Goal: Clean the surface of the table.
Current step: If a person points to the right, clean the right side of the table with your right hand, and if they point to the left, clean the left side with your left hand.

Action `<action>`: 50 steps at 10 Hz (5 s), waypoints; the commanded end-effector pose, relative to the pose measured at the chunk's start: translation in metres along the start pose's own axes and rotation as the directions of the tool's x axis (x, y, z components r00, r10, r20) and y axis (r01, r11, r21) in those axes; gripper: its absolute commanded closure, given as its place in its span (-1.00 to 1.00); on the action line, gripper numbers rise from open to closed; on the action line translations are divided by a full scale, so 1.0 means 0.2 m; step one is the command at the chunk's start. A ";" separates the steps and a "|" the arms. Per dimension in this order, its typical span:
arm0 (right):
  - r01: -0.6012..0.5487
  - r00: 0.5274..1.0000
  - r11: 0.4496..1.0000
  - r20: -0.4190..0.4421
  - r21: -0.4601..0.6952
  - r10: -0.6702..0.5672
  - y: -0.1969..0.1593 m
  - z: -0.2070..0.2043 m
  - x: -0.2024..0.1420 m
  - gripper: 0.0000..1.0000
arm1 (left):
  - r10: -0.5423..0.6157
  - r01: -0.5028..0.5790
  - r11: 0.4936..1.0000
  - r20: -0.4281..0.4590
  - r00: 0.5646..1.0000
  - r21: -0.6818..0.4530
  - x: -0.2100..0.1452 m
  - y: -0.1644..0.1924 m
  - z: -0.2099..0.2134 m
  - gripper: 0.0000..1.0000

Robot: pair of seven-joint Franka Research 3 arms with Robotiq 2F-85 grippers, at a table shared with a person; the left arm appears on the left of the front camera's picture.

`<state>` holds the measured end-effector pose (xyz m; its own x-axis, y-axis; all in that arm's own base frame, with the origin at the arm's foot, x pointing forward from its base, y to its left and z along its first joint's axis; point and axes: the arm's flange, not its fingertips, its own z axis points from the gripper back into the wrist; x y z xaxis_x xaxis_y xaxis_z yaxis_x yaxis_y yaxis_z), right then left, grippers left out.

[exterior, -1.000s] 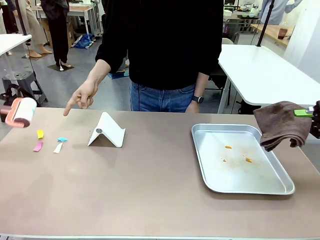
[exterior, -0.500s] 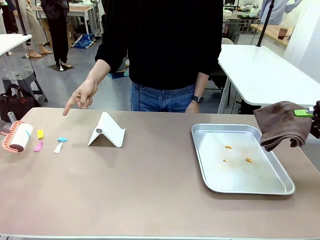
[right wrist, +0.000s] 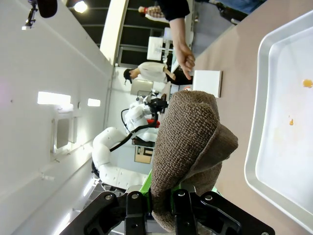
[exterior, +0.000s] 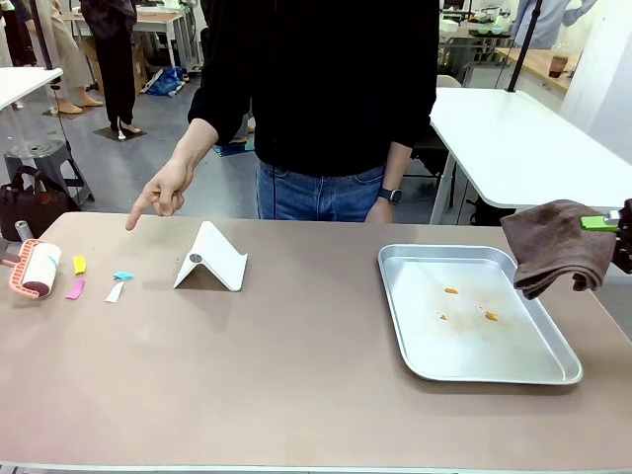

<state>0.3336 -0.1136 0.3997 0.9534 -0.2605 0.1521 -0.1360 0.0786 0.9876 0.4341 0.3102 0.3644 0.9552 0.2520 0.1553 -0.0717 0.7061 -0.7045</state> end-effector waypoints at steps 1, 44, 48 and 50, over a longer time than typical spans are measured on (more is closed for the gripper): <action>0.006 1.000 1.000 -0.004 -0.003 -0.007 0.03 0.01 -0.01 1.00 | 0.020 -0.019 1.000 0.031 0.999 -0.024 0.02 -0.01 -0.03 0.93; 0.006 1.000 1.000 -0.004 -0.003 -0.007 0.03 0.01 -0.01 1.00 | 0.000 -0.035 0.984 -0.198 0.980 -0.174 -0.14 -0.13 0.36 0.93; 0.006 1.000 1.000 -0.004 -0.003 -0.007 0.03 0.01 -0.01 1.00 | 0.078 -0.119 0.983 -0.266 0.961 -0.142 -0.06 -0.10 0.07 0.93; 0.006 1.000 1.000 -0.004 -0.003 -0.007 0.03 0.01 -0.01 1.00 | 0.093 -0.137 0.984 -0.322 0.942 -0.115 -0.06 -0.10 -0.08 0.93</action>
<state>0.3338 -0.1136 0.4001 0.9535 -0.2598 0.1529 -0.1367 0.0794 0.9874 0.4309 0.2911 0.3663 0.9887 0.0830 -0.1247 -0.1497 0.5821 -0.7992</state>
